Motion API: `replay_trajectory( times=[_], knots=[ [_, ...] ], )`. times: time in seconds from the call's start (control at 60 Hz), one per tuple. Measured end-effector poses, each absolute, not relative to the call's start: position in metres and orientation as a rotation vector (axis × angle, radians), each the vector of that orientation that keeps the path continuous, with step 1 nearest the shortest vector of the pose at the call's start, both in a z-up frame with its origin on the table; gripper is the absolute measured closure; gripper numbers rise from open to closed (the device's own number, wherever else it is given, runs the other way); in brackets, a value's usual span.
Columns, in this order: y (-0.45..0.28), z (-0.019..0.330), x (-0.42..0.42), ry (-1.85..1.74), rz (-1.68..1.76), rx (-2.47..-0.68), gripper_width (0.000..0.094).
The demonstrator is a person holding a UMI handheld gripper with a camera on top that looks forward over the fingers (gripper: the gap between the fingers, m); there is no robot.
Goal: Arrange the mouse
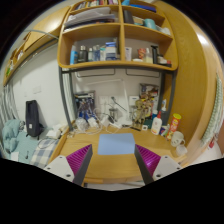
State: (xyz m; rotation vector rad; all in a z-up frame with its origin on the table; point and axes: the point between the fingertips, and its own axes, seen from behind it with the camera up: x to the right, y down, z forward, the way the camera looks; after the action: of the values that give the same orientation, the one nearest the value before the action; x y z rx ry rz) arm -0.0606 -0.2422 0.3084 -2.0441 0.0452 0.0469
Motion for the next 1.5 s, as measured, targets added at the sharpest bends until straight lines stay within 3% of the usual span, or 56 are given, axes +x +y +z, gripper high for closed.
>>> replay_trajectory(
  times=[0.117,0.15,0.383,0.533,0.733,0.95,1.333,1.5],
  knots=[
    [-0.254,0.280,-0.025,0.113,-0.019,-2.092,0.0080],
    [-0.248,0.252,0.008,0.125,-0.029,-2.103,0.0080],
    [-0.260,0.147,0.099,0.200,-0.106,-2.221,0.0099],
    [-0.244,0.080,0.122,0.229,-0.064,-2.306,0.0097],
    [-0.189,0.024,0.127,0.201,0.014,-2.359,0.0100],
    [-0.141,-0.009,0.124,0.163,0.069,-2.420,0.0103],
    [-0.075,-0.014,0.108,0.020,0.128,-2.450,0.0111],
    [-0.069,-0.017,0.097,-0.092,0.110,-2.447,0.0163]
  ],
)
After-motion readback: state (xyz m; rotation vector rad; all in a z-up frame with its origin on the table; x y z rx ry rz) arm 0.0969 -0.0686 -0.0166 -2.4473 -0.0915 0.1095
